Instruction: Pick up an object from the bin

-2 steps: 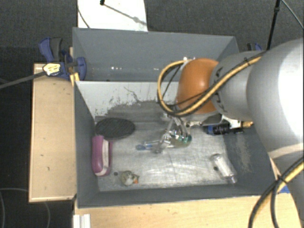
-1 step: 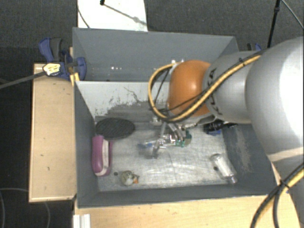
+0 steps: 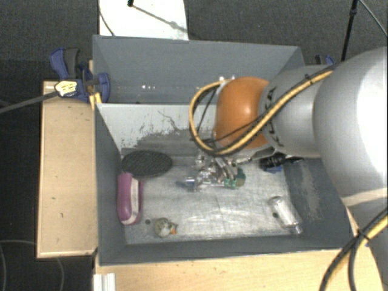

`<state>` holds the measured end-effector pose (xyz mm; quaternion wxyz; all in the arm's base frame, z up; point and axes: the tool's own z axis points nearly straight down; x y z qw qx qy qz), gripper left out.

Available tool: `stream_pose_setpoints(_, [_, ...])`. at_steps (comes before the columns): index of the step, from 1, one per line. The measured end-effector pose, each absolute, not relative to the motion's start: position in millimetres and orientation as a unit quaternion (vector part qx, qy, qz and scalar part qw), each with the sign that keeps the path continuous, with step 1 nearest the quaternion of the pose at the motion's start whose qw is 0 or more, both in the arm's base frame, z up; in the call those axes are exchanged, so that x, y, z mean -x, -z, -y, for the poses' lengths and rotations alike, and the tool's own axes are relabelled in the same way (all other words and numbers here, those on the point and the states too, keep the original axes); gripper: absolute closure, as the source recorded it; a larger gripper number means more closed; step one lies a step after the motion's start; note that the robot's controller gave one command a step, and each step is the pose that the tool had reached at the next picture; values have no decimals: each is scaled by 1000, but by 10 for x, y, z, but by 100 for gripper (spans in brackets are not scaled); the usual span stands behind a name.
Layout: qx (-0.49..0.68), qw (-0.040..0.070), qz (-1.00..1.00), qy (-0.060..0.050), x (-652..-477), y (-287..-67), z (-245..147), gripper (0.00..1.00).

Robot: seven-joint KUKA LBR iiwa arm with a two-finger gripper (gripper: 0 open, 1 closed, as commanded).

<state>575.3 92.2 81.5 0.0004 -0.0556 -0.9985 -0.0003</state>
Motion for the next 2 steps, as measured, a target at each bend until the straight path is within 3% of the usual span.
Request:
stream_pose_setpoints(1, [76,-5,997,1,-5798,-2044,-807,100])
stream_pose_setpoints(2, [98,-5,995,1,-5657,-3161,-782,100])
